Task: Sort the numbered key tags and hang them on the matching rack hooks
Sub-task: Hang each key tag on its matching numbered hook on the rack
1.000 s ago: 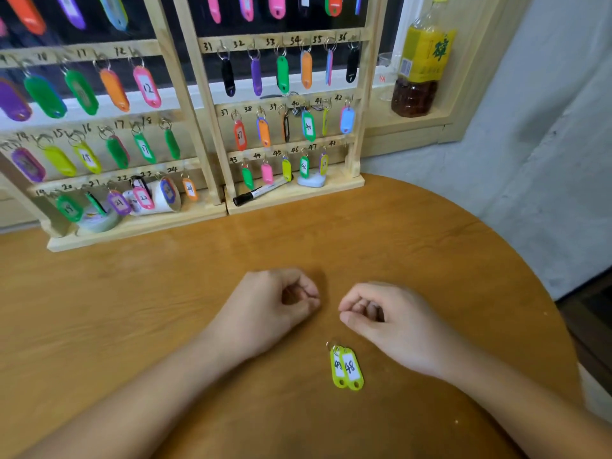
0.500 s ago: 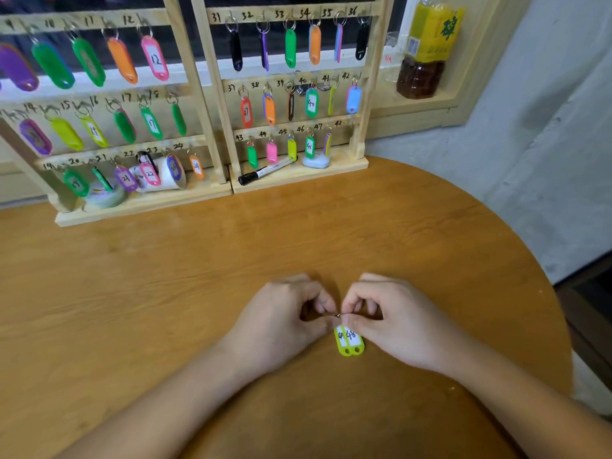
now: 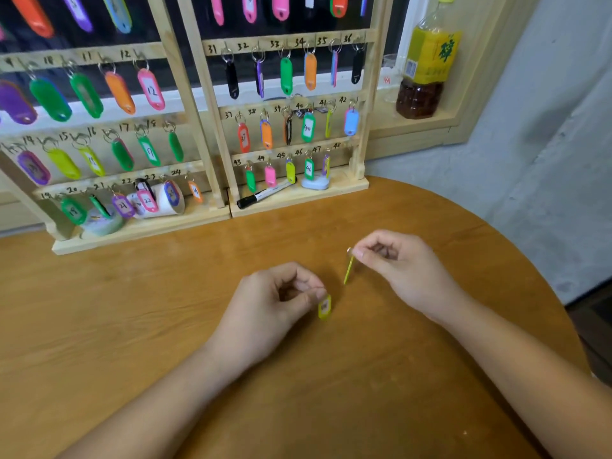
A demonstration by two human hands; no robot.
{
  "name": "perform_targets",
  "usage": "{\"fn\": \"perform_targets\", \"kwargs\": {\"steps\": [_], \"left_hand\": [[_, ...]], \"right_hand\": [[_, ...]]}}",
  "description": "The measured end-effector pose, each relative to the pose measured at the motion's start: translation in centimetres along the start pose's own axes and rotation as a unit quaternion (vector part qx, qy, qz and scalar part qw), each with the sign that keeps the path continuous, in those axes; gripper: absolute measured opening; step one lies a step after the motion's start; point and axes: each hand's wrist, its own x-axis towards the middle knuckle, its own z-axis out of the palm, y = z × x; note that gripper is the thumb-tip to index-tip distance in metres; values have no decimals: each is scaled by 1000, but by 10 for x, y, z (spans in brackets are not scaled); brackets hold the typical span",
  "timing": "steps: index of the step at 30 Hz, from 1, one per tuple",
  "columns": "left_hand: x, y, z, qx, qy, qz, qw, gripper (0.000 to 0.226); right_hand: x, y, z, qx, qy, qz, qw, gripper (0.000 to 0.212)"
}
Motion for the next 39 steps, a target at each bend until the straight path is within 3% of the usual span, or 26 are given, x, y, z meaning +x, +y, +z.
{"fn": "perform_targets", "kwargs": {"steps": [6,12,23,39], "left_hand": [[45,1,-1,-32,32,-1,999,4],[96,13,-2,31,45,10,998,6],[202,38,2,149,114,83,979,7],[287,50,16,311,175,88,930,3]], "right_hand": [[91,10,-9,20,125,-26,992,10],[169,18,-17,36,192,-23,980,13],[206,24,-15,51,198,-24,979,15],[186,47,1,68,239,-18,969,17]]}}
